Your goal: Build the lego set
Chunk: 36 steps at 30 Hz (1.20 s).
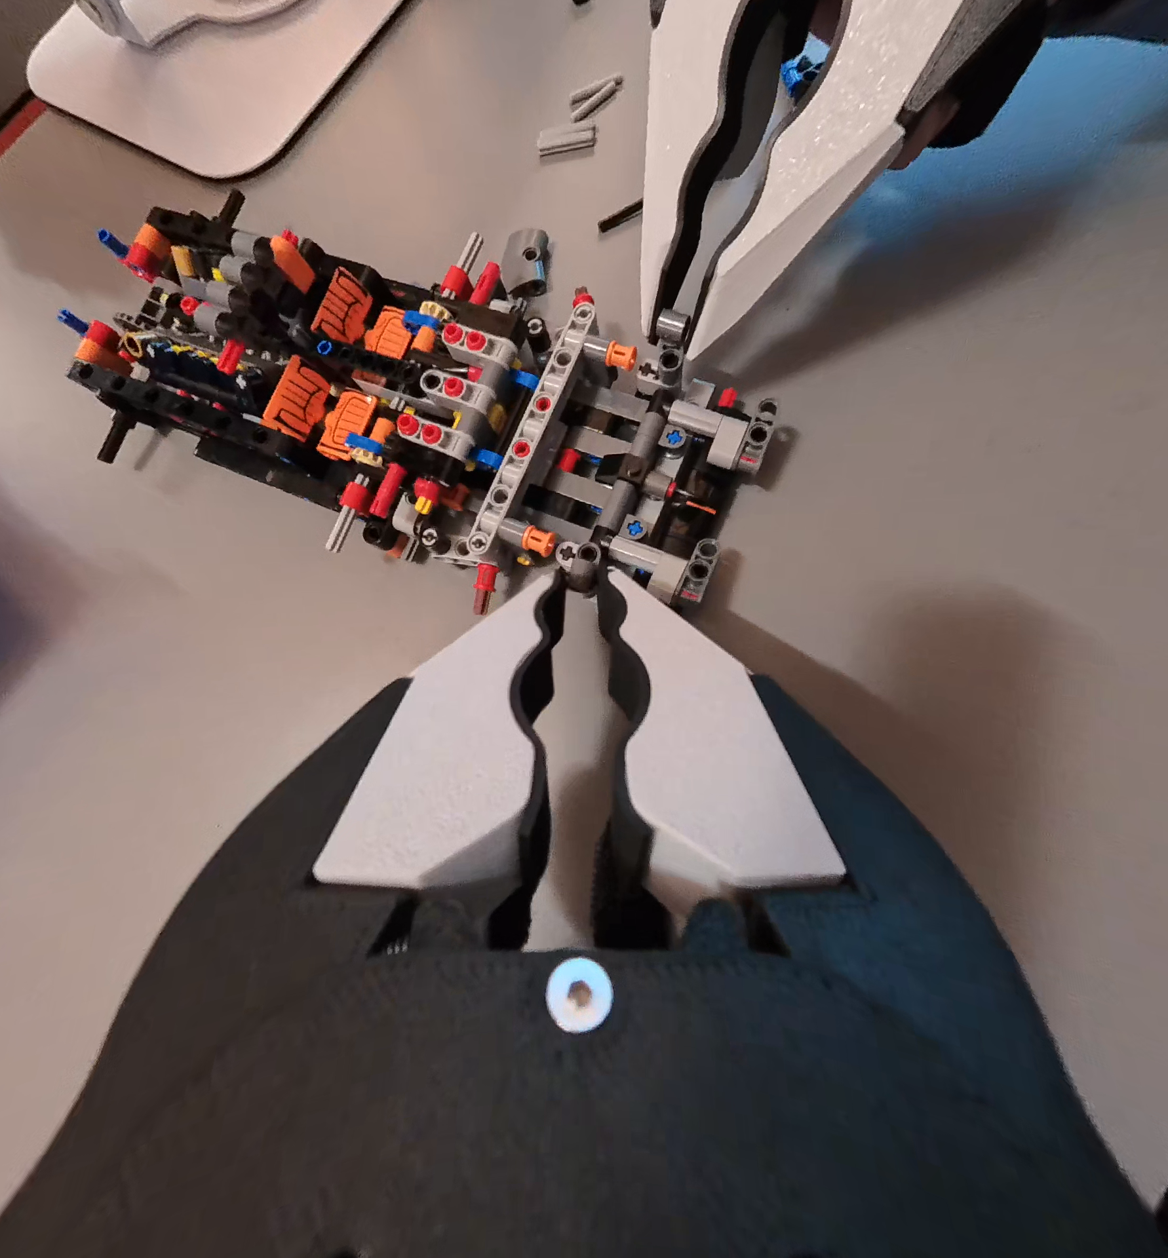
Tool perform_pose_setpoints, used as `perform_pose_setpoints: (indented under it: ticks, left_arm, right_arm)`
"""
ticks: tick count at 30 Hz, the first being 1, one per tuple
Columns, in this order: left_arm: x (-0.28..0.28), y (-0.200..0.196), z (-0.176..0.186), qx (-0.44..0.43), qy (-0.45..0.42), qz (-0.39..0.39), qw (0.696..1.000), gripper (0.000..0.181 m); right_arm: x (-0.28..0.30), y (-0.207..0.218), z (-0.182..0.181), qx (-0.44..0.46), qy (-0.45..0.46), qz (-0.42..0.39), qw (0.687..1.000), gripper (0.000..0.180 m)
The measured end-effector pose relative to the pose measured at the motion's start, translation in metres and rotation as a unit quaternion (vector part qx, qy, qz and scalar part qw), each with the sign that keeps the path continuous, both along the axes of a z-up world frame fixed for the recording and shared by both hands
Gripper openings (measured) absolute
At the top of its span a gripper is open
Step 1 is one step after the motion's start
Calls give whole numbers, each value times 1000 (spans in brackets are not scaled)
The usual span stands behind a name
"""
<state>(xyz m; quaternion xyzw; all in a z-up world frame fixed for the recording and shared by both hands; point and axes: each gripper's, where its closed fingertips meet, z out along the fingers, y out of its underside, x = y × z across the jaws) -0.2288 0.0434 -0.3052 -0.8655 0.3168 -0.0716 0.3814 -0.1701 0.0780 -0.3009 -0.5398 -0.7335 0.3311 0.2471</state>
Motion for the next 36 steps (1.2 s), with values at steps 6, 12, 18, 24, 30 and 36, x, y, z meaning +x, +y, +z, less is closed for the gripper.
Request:
perform_pose_setpoints:
  ticks: [6, 12, 18, 24, 30, 36]
  left_arm:
    - [0, 1, 0, -27, -14, 47, 998, 6]
    - [-3, 3, 0, -41, -35, 91, 994, 6]
    - [-2, 4, 0, -43, -18, 85, 995, 6]
    - [3, 4, -1, -42, 25, 14, 999, 6]
    - [8, 4, -5, -45, 28, -28, 998, 9]
    - [8, 6, -7, -45, 27, -45, 998, 6]
  right_arm:
    - [0, 0, 0, 0, 3, 5, 1000, 7]
    - [-1, 0, 1, -7, 13, 11, 1000, 6]
    - [0, 0, 0, -18, 19, 13, 1000, 6]
    - [4, 3, -1, -32, 21, 6, 999, 13]
    - [2, 4, -5, -28, 14, 7, 999, 11]
    - [1, 3, -2, -28, 25, 9, 999, 7]
